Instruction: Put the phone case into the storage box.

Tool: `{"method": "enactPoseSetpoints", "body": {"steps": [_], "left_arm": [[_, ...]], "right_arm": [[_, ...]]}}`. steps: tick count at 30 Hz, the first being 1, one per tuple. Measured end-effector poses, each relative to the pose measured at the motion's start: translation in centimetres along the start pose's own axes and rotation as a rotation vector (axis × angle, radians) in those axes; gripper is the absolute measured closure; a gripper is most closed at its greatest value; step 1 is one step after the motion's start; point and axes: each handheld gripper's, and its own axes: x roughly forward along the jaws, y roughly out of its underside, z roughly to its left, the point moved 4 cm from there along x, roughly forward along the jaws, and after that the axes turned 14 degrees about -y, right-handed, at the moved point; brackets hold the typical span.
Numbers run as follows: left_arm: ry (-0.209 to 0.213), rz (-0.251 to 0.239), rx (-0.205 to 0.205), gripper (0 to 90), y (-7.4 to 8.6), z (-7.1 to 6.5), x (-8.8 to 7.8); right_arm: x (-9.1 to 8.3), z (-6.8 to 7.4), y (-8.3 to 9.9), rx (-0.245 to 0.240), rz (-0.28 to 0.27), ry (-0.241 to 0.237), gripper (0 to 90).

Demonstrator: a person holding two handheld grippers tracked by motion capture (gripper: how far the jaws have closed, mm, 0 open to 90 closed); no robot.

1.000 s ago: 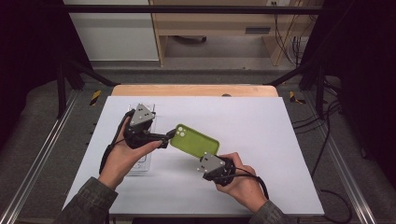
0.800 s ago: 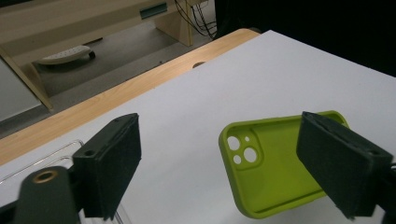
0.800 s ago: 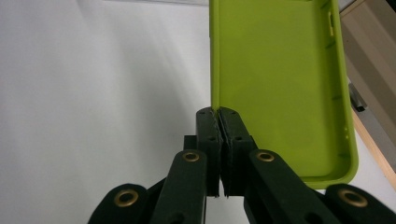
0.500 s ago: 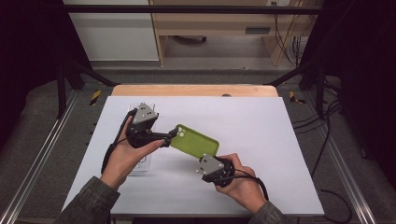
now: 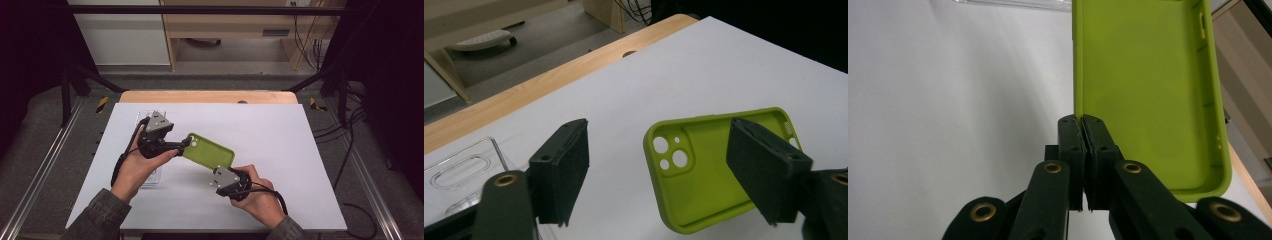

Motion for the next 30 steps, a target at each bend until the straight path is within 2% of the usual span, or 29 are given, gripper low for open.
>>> {"method": "enactPoseSetpoints", "body": {"steps": [8, 21, 22, 24, 30], "left_arm": [[-0.004, 0.011, -0.004, 30.6, 0.4, -0.4, 0.6], [-0.014, 0.042, -0.018, 36.2, 1.0, -0.4, 1.5], [-0.016, 0.044, -0.019, 36.6, 1.1, -0.4, 1.6], [-0.015, 0.050, -0.022, 37.9, 1.1, -0.5, 1.7], [-0.010, 0.068, -0.024, 42.4, 1.3, -0.8, 2.1]], "right_arm": [[0.0, -0.1, 0.0, -0.020, -0.001, 0.005, 88.0], [0.0, -0.2, 0.0, -0.012, -0.001, 0.001, 88.0], [0.0, -0.2, 0.0, 0.004, 0.000, -0.002, 88.0], [0.1, -0.3, 0.1, -0.017, 0.000, 0.000, 88.0], [0.1, -0.4, 0.1, -0.018, -0.001, 0.001, 88.0]]}}
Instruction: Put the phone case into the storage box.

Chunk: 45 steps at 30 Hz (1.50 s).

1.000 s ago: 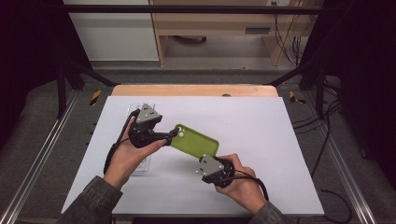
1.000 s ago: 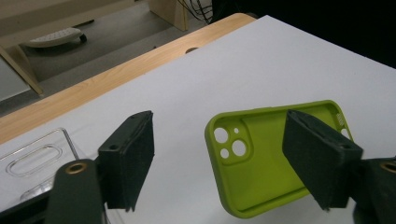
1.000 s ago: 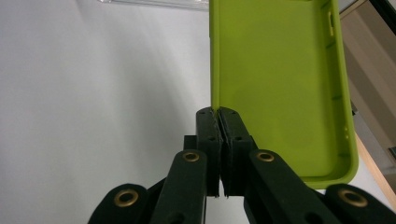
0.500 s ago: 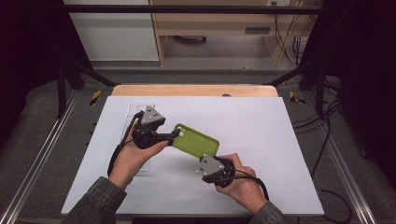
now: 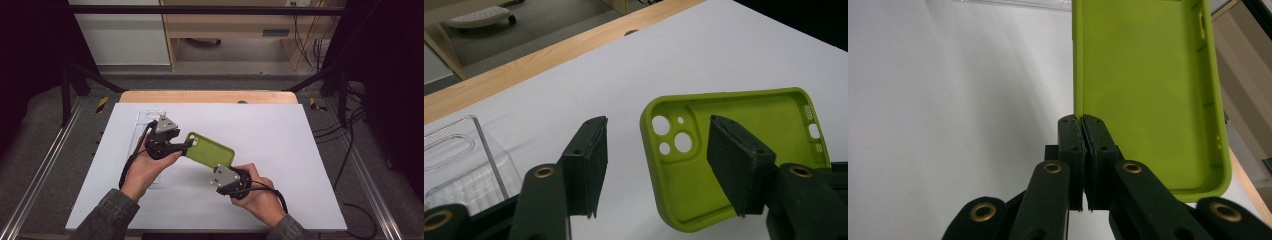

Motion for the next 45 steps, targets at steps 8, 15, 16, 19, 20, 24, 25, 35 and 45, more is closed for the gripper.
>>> {"method": "enactPoseSetpoints", "body": {"steps": [8, 15, 16, 19, 20, 24, 25, 35, 45], "left_arm": [[0.004, 0.014, -0.008, 45.3, 0.15, -0.24, 0.39], [-0.002, 0.019, -0.016, 46.1, 0.36, 0.00, 0.39], [-0.001, 0.018, -0.019, 46.0, 0.35, 0.02, 0.37], [-0.001, 0.020, -0.024, 46.2, 0.37, 0.12, 0.34], [0.001, 0.022, -0.028, 46.3, 0.37, 0.13, 0.35], [-0.003, 0.027, -0.049, 48.3, 0.35, 0.19, 0.37], [-0.003, 0.028, -0.051, 49.1, 0.35, 0.20, 0.38], [-0.013, 0.060, -0.066, 55.8, 0.49, 0.25, 0.54], [0.004, 0.096, -0.072, 62.9, 0.62, 0.07, 0.78]], "right_arm": [[0.03, 0.00, 0.06, 0.011, -0.002, 0.003, 88.0], [0.13, 0.00, 0.07, 0.014, -0.005, 0.001, 88.0], [0.15, 0.00, 0.05, 0.015, -0.007, 0.001, 88.0], [0.22, 0.01, -0.02, 0.017, -0.011, 0.001, 88.0], [0.25, 0.00, -0.05, 0.015, -0.013, 0.001, 88.0], [0.40, 0.05, -0.13, 0.021, -0.019, -0.001, 88.0], [0.44, 0.10, -0.18, 0.022, -0.019, -0.002, 88.0], [0.44, 0.06, -0.40, 0.014, -0.024, 0.003, 88.0], [0.46, 0.10, -0.54, 0.009, -0.027, 0.008, 87.9]]}}
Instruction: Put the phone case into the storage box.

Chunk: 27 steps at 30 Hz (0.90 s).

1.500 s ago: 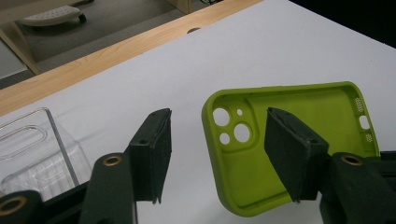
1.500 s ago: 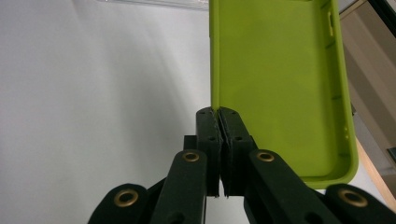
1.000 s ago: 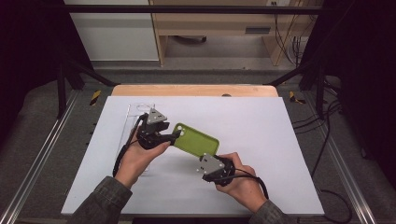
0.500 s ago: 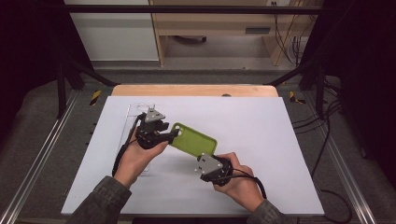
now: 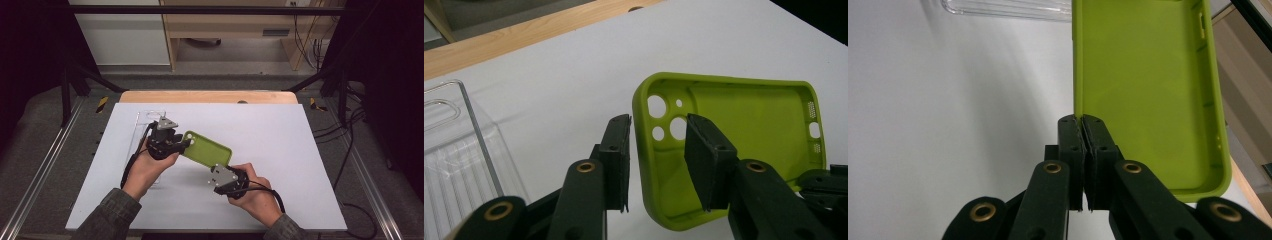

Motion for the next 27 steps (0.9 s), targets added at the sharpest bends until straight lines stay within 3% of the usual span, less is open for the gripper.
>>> {"method": "enactPoseSetpoints", "body": {"steps": [10, 20, 23, 25, 27], "left_arm": [[0.003, 0.025, -0.006, 67.2, 0.2, 0.1, 0.1], [-0.022, 0.033, -0.013, 75.8, 0.6, 0.3, 0.1], [-0.038, 0.036, -0.003, 79.4, 0.9, 0.3, 0.2], [-0.054, 0.038, 0.024, 83.9, 1.1, 0.3, 0.3], [-0.060, 0.042, 0.027, 84.6, 1.3, 0.2, 0.4]], "right_arm": [[-0.1, 0.1, -0.1, -0.005, 0.004, 0.002, 88.0], [0.1, 0.3, -0.2, -0.004, 0.015, -0.003, 88.0], [0.1, 0.4, -0.3, -0.021, 0.022, -0.003, 88.0], [0.0, 0.4, -0.3, -0.023, 0.025, -0.003, 88.0], [0.0, 0.6, -0.3, -0.006, 0.027, -0.005, 88.0]]}}
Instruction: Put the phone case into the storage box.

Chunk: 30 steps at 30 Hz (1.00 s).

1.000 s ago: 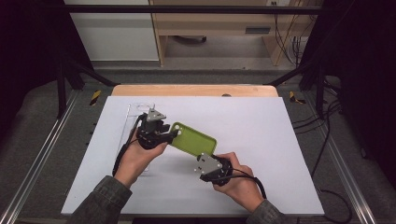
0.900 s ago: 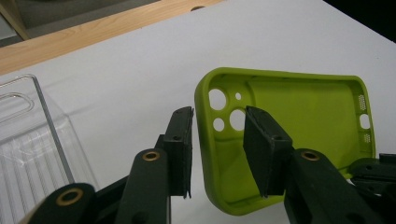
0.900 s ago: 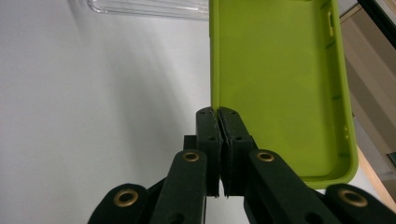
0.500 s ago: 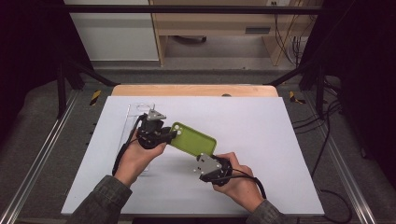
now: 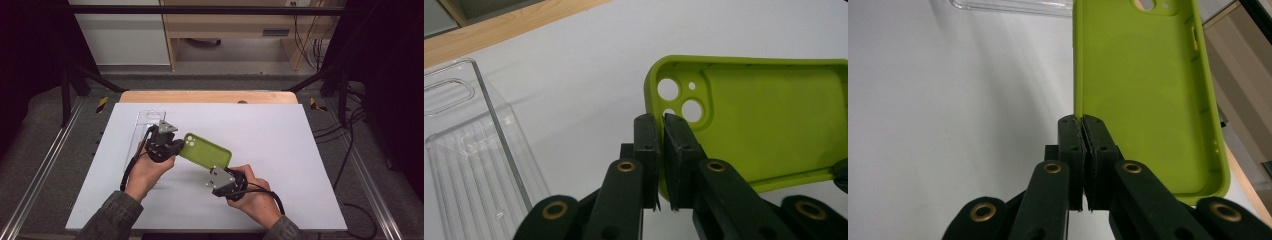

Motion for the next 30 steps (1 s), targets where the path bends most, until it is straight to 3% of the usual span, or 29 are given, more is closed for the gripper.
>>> {"method": "enactPoseSetpoints", "body": {"steps": [11, 18, 23, 30], "left_arm": [[-0.041, -0.013, 0.001, 86.7, 0.12, -0.13, 0.20], [-0.052, -0.030, -0.007, 86.8, 0.13, -0.28, -0.05], [-0.064, -0.025, 0.001, 86.8, 0.15, -0.39, -0.07], [-0.060, -0.024, 0.007, 86.8, 0.18, -0.43, 0.06]], "right_arm": [[0.23, 0.11, -0.20, -0.003, 0.002, -0.016, 87.9], [0.47, -0.19, -0.08, 0.046, 0.005, -0.043, 86.8], [0.68, -0.02, 0.00, 0.068, 0.003, -0.065, 74.5], [0.19, -0.05, 0.03, 0.101, -0.030, -0.054, 57.5]]}}
